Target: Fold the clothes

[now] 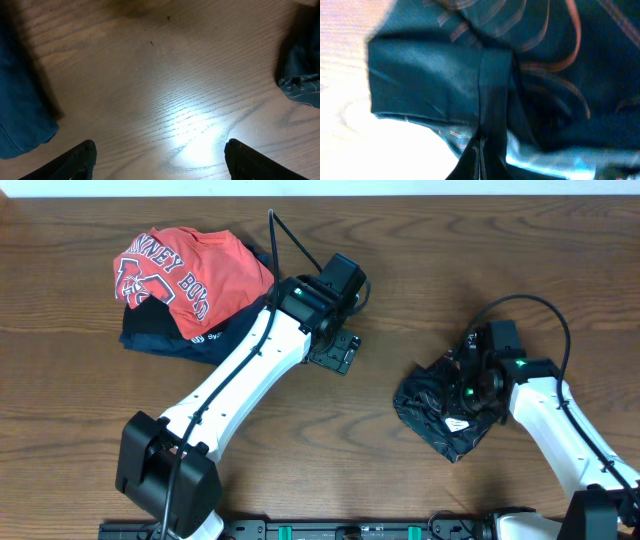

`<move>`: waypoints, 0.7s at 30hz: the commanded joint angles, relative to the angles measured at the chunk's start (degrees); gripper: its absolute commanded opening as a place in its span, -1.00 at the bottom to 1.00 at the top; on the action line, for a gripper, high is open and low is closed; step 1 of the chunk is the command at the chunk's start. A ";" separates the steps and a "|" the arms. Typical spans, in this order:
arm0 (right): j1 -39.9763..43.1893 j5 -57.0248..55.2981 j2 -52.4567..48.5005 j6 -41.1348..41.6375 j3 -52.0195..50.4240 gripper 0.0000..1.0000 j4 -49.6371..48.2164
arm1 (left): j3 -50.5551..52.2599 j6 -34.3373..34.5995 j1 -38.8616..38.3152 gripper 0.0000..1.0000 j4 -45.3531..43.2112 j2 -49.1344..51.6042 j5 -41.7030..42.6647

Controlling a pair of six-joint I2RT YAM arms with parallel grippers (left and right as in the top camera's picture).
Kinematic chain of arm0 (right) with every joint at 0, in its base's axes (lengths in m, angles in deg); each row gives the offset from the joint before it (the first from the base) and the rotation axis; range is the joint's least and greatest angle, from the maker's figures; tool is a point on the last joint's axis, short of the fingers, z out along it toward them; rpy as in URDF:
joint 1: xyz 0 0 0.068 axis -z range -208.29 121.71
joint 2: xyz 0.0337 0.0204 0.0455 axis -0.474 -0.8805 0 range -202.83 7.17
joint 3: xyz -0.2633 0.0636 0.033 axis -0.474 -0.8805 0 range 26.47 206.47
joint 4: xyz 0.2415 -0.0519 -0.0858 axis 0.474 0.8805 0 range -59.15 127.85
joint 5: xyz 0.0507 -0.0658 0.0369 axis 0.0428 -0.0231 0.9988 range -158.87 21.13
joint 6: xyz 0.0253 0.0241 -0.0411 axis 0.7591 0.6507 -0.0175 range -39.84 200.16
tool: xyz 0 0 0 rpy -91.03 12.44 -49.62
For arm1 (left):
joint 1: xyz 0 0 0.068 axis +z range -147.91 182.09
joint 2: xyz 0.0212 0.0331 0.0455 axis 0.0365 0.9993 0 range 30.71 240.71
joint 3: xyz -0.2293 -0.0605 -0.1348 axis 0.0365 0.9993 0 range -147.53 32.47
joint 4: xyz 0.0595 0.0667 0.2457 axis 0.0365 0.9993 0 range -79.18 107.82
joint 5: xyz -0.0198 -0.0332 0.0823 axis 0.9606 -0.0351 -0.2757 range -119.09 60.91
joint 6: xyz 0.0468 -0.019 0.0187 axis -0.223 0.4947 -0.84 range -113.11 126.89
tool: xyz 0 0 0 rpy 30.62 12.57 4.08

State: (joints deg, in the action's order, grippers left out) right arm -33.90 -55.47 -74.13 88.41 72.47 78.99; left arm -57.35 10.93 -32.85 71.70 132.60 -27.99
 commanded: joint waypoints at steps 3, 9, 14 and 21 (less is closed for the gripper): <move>-1.11 -3.85 6.14 0.46 1.36 -0.97 8.63 | 0.33 -0.85 0.26 0.68 0.15 -1.27 -0.26; -1.11 -5.79 12.04 2.01 1.53 -0.67 10.64 | 0.33 -0.83 0.26 0.68 -0.07 -1.27 -0.26; -1.07 -5.81 10.58 4.22 -0.26 0.00 0.57 | 0.33 -0.83 0.26 0.68 -0.04 -1.27 -0.26; -1.07 -4.61 3.65 6.08 -3.10 -0.26 -7.96 | 0.35 -0.83 0.26 0.68 -0.02 -1.27 -0.26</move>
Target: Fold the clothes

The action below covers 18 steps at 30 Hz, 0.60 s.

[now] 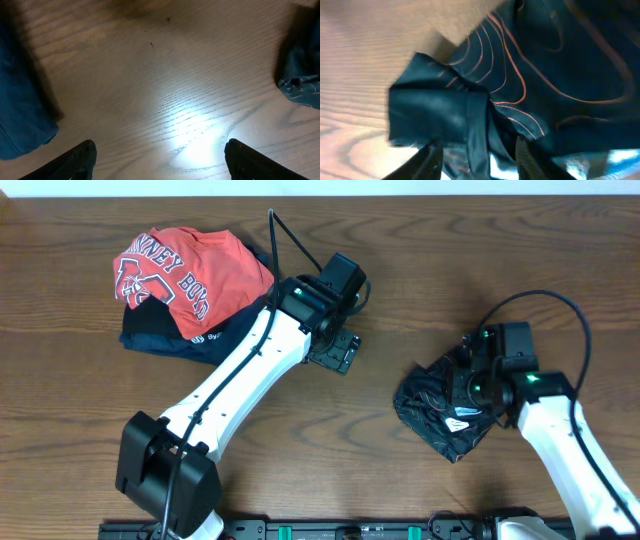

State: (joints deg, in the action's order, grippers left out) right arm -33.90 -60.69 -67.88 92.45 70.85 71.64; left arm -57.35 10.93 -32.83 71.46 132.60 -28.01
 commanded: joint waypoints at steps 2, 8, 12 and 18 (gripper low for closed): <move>-1.07 2.45 -4.52 2.03 -1.53 -0.47 -1.25 | 0.33 -0.83 0.24 0.68 0.22 -1.27 -0.24; -1.07 5.84 -4.81 1.73 -1.29 -0.97 -0.20 | 0.35 -0.83 0.24 0.68 0.22 -1.27 -0.24; -0.98 5.18 -0.44 0.28 0.74 -0.98 4.63 | 0.33 -0.83 0.24 0.68 0.20 -1.27 -0.24; -0.24 -2.58 9.42 0.59 5.70 -0.98 17.00 | 0.33 -1.03 0.24 0.68 0.15 -1.27 -0.24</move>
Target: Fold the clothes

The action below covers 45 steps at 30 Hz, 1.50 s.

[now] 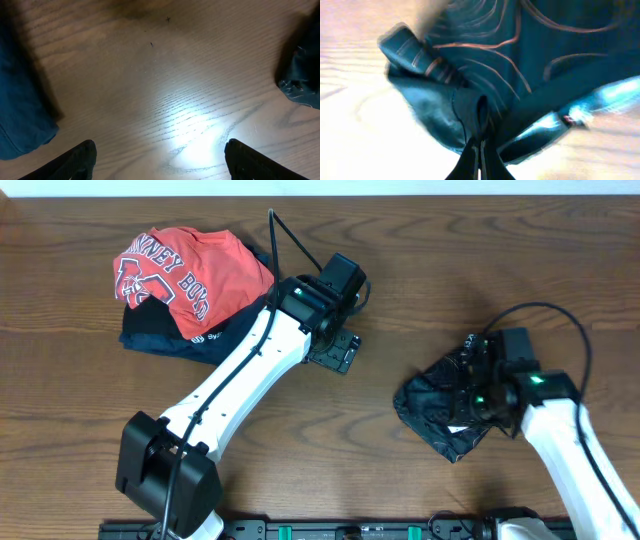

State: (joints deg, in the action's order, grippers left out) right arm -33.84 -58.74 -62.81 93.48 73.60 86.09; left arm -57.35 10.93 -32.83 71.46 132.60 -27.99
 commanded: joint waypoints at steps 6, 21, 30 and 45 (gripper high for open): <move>-0.31 -7.13 7.82 4.13 3.02 -0.97 10.64 | 0.33 -1.03 0.24 0.68 -0.09 -1.27 -0.26; -0.37 -12.11 7.74 27.74 2.99 -0.98 20.13 | 0.33 -1.01 0.24 0.68 0.07 -1.27 -0.24; -0.26 -19.10 7.74 32.50 1.92 0.16 18.53 | 0.35 -0.96 0.24 0.69 0.15 -1.25 -0.17; 5.64 -18.69 6.34 23.50 1.92 -0.35 3.82 | 3.89 -4.81 -3.21 0.69 -13.05 2.21 34.51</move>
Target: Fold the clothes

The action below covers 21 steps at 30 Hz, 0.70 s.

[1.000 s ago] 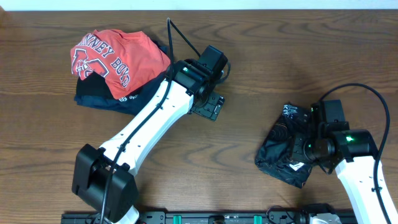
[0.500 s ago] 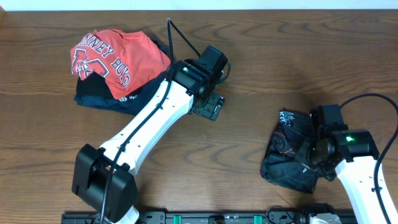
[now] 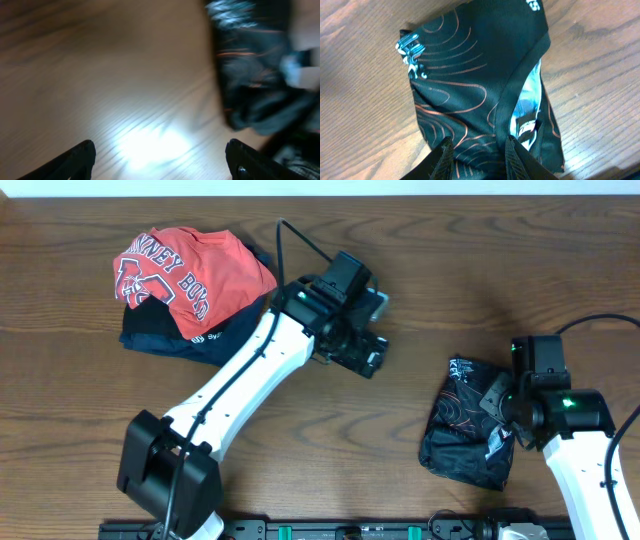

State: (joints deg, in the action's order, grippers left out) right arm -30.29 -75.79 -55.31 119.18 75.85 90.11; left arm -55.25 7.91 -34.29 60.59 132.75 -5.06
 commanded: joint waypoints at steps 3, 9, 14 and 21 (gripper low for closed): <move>6.80 -0.42 -1.81 1.92 -0.33 -0.02 -1.55 | 3.19 -2.12 -4.35 0.70 -5.88 4.22 13.07; 14.73 10.38 -1.81 0.20 -0.33 -0.17 -8.81 | 3.26 -2.05 -10.49 0.88 -15.91 12.24 13.90; 15.43 11.45 -1.81 -2.16 -0.33 -0.15 -9.55 | 3.23 0.63 -13.79 0.89 -23.98 19.23 20.39; 15.43 11.45 -1.81 -3.54 -0.33 -0.16 -9.18 | 3.23 2.71 -15.37 0.73 -28.35 22.38 20.37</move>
State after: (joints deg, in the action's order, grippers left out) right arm -15.34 -64.99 -57.08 117.13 75.66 80.82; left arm -52.26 9.79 -49.39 33.23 155.04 13.60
